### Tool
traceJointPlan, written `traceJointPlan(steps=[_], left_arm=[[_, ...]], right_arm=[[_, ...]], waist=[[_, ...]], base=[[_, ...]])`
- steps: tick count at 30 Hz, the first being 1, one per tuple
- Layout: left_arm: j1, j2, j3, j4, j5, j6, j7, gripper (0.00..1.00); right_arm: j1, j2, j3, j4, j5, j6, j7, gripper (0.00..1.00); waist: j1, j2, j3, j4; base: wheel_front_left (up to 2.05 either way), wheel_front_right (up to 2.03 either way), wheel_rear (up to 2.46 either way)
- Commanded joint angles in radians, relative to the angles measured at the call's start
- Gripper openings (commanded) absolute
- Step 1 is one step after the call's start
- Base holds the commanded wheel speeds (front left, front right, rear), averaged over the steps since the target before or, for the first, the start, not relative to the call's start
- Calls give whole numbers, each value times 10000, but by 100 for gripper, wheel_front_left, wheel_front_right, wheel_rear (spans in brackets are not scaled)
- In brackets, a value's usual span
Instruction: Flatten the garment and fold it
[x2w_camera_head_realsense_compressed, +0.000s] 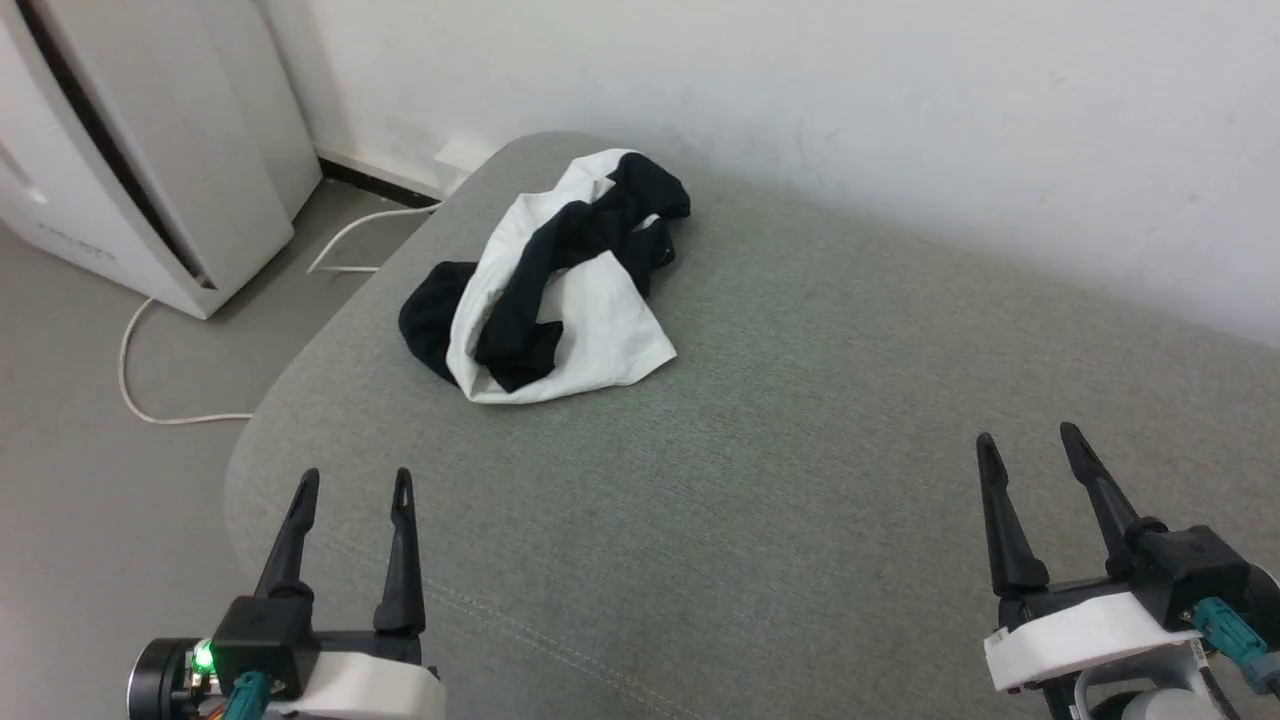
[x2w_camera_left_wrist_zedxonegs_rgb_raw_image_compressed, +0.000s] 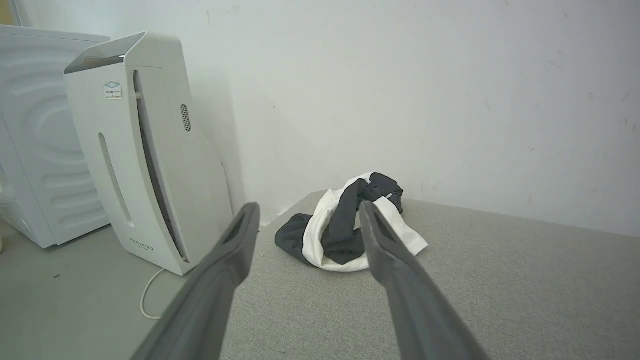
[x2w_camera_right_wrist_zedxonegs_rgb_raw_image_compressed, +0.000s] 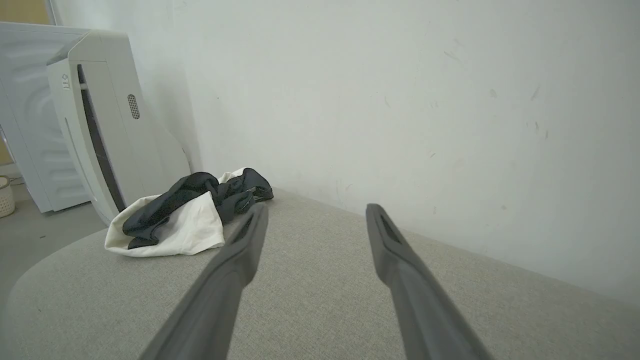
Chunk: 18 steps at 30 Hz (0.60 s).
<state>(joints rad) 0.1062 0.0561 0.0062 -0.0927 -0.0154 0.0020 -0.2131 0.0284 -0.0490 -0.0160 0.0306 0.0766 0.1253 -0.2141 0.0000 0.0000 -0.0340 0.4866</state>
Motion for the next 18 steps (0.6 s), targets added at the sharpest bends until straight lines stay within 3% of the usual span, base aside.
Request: traceJointPlan(steps=[1, 12, 18], left_arm=[[201, 2, 62, -123, -197, 18, -137, 100], [-364, 14, 210, -15, -1117, -492, -346, 100], [-2056, 827, 77, 71, -1651, -1001, 870, 100]], right_arm=[[97, -11, -17, 19, 93, 45, -128, 100], [113, -12, -124, 64, 99, 50, -337, 100], [258, -12, -377, 83, 107, 54, -462, 100]], waist=[[0, 0, 11, 206], [0, 0, 186, 368], [0, 0, 257, 596]], base=[[0, 0, 0], [0, 0, 0], [0, 0, 0]])
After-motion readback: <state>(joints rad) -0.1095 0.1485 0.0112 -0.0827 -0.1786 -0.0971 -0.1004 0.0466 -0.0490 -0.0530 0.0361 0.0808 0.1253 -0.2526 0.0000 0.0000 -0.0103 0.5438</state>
